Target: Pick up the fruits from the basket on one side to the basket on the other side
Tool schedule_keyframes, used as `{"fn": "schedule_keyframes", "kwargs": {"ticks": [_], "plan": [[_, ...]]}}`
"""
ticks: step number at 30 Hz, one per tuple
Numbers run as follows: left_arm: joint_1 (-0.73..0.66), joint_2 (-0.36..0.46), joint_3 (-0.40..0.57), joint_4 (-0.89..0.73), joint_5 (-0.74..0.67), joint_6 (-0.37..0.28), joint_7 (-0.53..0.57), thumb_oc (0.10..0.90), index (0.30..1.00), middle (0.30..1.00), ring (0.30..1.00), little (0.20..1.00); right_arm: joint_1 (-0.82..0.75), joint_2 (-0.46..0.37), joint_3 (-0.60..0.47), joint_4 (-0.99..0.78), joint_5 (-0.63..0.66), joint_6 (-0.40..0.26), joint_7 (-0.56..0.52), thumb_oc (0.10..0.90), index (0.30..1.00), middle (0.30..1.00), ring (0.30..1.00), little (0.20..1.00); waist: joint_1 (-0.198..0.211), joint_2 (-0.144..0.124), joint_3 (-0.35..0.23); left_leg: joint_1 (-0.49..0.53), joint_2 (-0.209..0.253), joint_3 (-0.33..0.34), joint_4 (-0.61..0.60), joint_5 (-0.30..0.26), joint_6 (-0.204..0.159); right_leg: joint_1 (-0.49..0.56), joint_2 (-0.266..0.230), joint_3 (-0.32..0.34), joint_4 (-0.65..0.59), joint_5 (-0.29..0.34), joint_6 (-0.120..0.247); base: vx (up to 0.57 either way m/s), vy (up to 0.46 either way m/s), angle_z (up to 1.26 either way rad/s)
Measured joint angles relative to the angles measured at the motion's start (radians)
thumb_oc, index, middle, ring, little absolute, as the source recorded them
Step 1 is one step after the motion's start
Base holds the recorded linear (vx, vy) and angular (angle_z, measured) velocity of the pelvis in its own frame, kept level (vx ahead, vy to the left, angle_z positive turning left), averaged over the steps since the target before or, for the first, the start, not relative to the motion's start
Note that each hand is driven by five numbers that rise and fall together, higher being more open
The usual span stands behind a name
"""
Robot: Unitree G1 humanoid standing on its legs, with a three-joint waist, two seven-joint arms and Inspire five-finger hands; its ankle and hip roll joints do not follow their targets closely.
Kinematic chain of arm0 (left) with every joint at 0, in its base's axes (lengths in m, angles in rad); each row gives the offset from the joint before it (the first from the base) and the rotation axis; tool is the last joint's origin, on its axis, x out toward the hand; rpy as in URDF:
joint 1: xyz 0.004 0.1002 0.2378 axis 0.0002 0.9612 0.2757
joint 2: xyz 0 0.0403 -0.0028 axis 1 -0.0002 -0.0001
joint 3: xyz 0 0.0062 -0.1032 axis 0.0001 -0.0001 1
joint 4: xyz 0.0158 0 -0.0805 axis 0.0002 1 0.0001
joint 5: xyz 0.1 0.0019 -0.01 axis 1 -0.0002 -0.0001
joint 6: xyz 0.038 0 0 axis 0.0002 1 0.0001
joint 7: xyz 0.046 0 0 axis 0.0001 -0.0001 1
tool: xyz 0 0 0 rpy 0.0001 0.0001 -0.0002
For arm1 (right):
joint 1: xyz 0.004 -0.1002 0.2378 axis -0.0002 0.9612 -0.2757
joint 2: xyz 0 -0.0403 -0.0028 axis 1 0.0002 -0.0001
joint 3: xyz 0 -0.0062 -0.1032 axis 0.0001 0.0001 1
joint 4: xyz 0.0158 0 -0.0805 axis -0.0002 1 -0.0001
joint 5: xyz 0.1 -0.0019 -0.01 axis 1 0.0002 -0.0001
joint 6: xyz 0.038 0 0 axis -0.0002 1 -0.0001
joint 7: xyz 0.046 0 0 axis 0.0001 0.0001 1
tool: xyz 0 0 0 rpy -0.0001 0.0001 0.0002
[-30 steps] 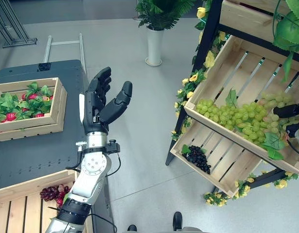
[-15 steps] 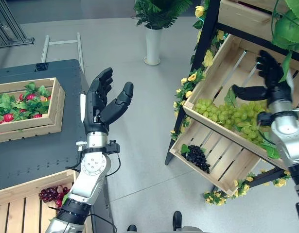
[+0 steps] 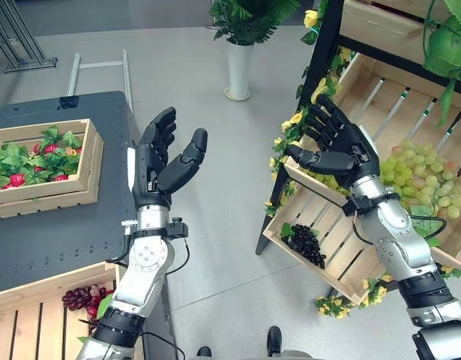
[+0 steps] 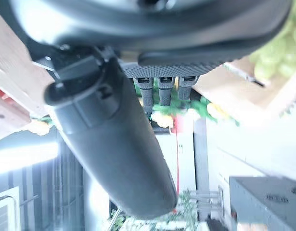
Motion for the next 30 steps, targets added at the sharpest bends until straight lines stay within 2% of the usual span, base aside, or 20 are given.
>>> {"fn": "schedule_keyframes", "kwargs": {"ticks": [4, 8, 16, 18, 22, 24, 28, 30], "plan": [[0.033, -0.013, 0.001, 0.0, 0.013, -0.002, 0.005, 0.8, 0.9, 0.9, 0.9, 0.9, 0.087, 0.081, 0.028, -0.032, 0.058, 0.0, 0.038, 0.8, 0.9, 0.9, 0.9, 0.9, 0.003, 0.006, 0.0, 0.001, -0.001, 0.001, -0.001, 0.0, 0.0, 0.0, -0.001, -0.001, 0.0, 0.0, 0.0, 0.01, 0.095, -0.01], [0.076, -0.02, 0.008, 0.0, 0.083, -0.013, 0.047, 0.8, 0.9, 0.9, 0.9, 0.9, 0.173, 0.171, 0.065, -0.032, 0.11, -0.013, 0.084, 0.8, 0.9, 0.9, 0.9, 0.9, 0.012, 0.017, 0.0, -0.001, -0.004, -0.004, -0.003, 0.0, 0.001, -0.003, -0.003, 0.0, 0.0, 0.0, 0.0, 0.02, 0.157, 0.0], [0.108, -0.023, 0.03, 0.031, 0.217, -0.015, 0.173, 0.8, 0.9, 0.9, 0.9, 0.9, 0.269, 0.195, 0.154, -0.011, 0.151, -0.022, 0.207, 0.8, 0.9, 0.9, 0.9, 0.9, 0.038, 0.03, 0.0, -0.019, -0.04, -0.05, 0.003, -0.005, 0.029, -0.011, -0.04, -0.023, 0.012, 0.0, 0.003, 0.02, 0.239, 0.05], [0.117, -0.023, 0.035, 0.048, 0.234, -0.016, 0.195, 0.8, 0.9, 0.9, 0.9, 0.9, 0.272, 0.195, 0.159, 0.023, 0.152, -0.025, 0.243, 0.8, 0.9, 0.9, 0.9, 0.9, 0.047, 0.036, 0.004, -0.034, -0.048, -0.06, 0.018, -0.003, 0.037, -0.04, -0.052, -0.064, 0.079, -0.008, -0.008, 0.01, 0.123, 0.19], [0.129, -0.021, 0.054, 0.059, 0.243, -0.017, 0.199, 0.8, 0.9, 0.9, 0.9, 0.9, 0.276, 0.192, 0.165, 0.067, 0.182, -0.037, 0.264, 0.8, 0.9, 0.9, 0.9, 0.9, 0.055, 0.035, 0.007, -0.048, -0.07, -0.094, 0.046, -0.013, 0.062, -0.053, -0.08, -0.073, 0.141, -0.032, -0.025, 0.05, 0.019, 0.27], [0.129, -0.013, 0.073, 0.058, 0.245, -0.018, 0.207, 0.8, 0.9, 0.9, 0.9, 0.9, 0.293, 0.194, 0.165, 0.067, 0.185, -0.057, 0.279, 0.8, 0.9, 0.9, 0.9, 0.9, 0.054, 0.019, 0.001, -0.071, -0.089, -0.136, 0.05, -0.006, 0.063, -0.036, -0.094, -0.059, 0.112, -0.069, -0.013, 0.04, -0.044, 0.56], [0.134, -0.011, 0.074, 0.058, 0.278, -0.018, 0.254, 0.8, 0.9, 0.9, 0.9, 0.9, 0.307, 0.196, 0.166, 0.069, 0.183, -0.061, 0.303, 0.8, 0.9, 0.9, 0.9, 0.9, 0.055, 0.015, 0.001, -0.13, -0.094, -0.197, 0.061, 0.02, 0.044, -0.02, -0.073, 0.003, 0.033, -0.051, 0.042, 0.05, -0.129, 0.6], [0.14, -0.011, 0.074, 0.059, 0.282, -0.018, 0.265, 0.8, 0.9, 0.9, 0.9, 0.9, 0.307, 0.196, 0.166, 0.071, 0.183, -0.061, 0.311, 0.8, 0.9, 0.9, 0.9, 0.9, 0.054, 0.016, 0.002, -0.146, -0.086, -0.207, 0.062, 0.025, 0.038, -0.014, -0.065, 0.012, 0.017, -0.045, 0.051, 0.07, -0.23, 0.42]]}}
